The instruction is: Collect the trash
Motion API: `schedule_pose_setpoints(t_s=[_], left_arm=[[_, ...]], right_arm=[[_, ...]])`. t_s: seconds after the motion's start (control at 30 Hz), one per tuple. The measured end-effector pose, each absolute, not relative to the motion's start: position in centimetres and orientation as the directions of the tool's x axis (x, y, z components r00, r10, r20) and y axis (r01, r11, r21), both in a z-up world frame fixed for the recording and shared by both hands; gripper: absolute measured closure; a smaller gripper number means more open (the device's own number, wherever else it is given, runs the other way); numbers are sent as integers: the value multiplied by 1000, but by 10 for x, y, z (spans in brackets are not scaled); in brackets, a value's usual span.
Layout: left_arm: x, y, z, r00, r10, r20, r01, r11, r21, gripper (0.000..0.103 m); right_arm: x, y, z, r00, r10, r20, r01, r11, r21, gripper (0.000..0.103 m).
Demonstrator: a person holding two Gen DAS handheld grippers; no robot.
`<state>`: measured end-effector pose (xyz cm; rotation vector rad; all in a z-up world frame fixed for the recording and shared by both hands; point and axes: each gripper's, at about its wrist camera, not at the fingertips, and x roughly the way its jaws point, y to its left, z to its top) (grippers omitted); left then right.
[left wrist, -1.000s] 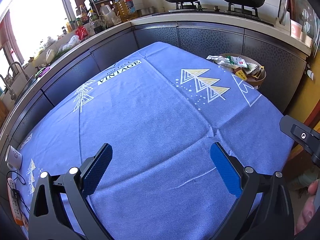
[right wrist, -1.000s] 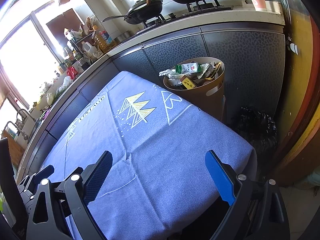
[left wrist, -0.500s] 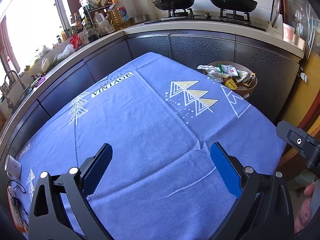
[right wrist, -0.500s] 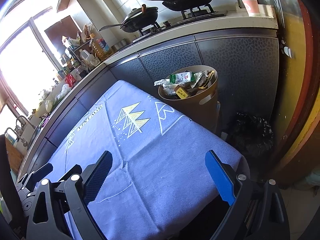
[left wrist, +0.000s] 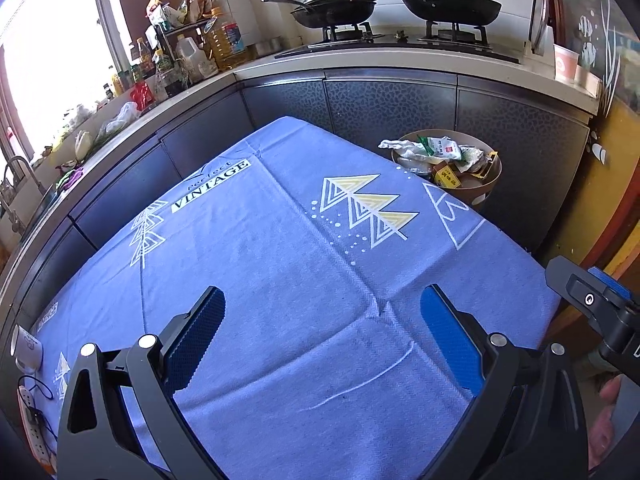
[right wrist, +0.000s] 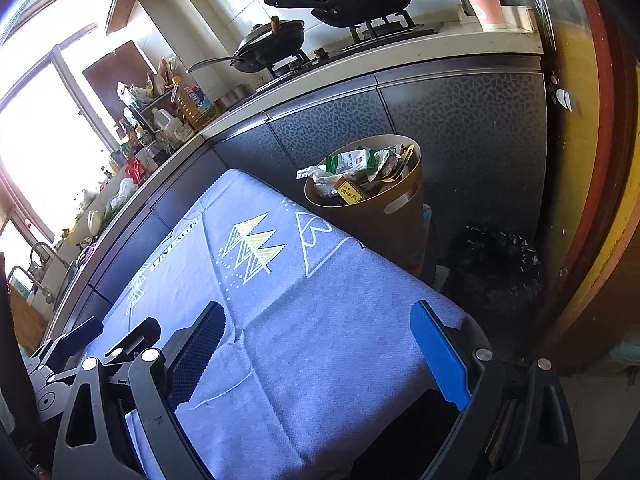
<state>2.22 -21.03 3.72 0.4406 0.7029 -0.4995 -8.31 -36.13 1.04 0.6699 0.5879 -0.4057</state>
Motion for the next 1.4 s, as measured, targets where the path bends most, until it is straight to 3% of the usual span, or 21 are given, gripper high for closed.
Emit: schedule_pose_setpoints(t_s=[1.4], left_arm=[[31, -193, 38, 658, -255, -709, 526, 829, 190, 6]], right_arm=[[-73, -358, 8, 765, -131, -631, 506, 728, 462, 10]])
